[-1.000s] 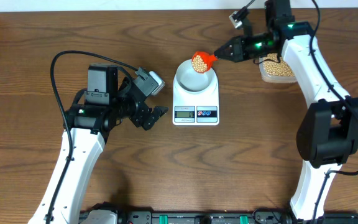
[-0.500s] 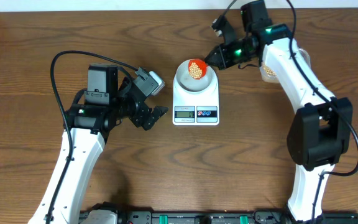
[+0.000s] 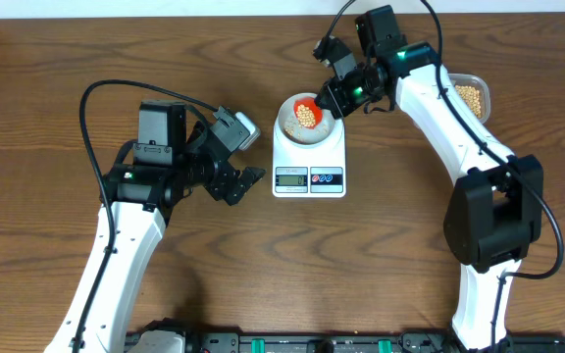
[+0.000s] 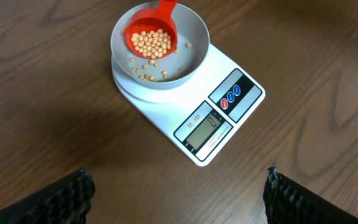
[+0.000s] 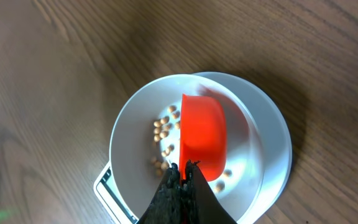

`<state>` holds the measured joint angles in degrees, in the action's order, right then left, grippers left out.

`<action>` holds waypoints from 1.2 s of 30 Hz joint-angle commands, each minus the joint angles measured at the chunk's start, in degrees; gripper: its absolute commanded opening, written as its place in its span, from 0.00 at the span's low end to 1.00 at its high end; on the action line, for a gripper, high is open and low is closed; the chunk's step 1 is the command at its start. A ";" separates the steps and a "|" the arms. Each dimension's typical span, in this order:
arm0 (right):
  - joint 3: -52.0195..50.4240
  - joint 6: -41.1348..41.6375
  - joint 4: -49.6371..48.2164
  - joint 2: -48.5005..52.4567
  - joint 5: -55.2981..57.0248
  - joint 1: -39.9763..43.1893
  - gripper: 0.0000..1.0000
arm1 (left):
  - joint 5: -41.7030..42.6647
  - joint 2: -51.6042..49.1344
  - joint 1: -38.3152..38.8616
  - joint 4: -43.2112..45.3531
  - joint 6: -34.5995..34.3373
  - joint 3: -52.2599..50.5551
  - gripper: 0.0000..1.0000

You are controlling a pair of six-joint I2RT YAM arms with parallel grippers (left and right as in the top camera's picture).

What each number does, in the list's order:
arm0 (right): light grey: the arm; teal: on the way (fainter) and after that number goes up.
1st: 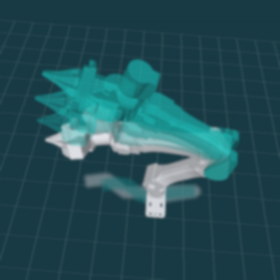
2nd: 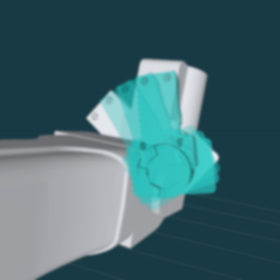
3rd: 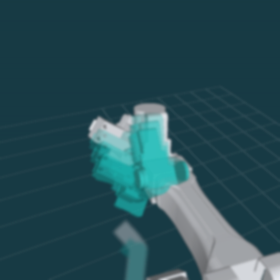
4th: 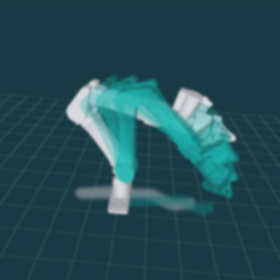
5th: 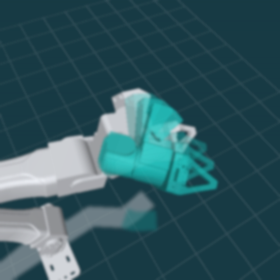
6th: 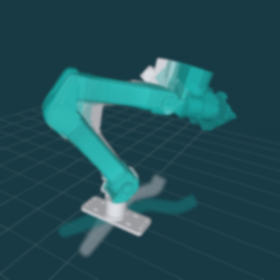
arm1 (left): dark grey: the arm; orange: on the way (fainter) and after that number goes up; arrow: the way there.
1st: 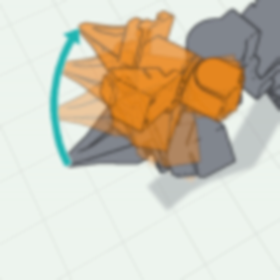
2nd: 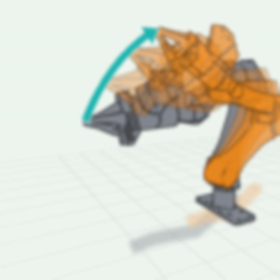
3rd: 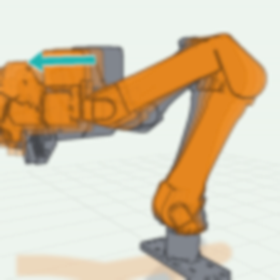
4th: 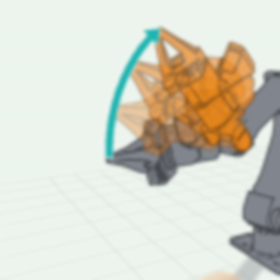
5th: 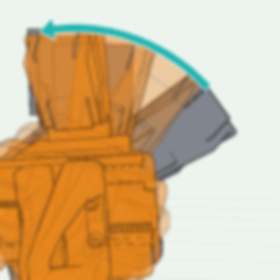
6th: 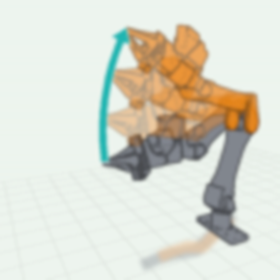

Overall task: Scoop item into bowl and weigh 50g on scale
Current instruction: 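Tilt the red scoop to pour soybeans into the bowl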

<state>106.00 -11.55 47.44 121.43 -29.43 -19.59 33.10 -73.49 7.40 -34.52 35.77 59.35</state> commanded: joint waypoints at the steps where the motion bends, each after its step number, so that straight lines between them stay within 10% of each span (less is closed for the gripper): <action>1: -0.24 -2.32 -0.11 -3.23 2.34 -0.68 0.01 | 0.74 0.13 0.07 -0.09 -0.72 -0.39 0.90; 36: -0.24 -7.39 1.40 -7.76 23.52 -8.92 0.01 | 0.74 0.13 0.07 -0.11 -0.72 -0.39 0.90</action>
<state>105.97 -17.21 48.77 115.20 -8.05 -27.29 33.10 -73.49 7.40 -34.52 35.77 59.35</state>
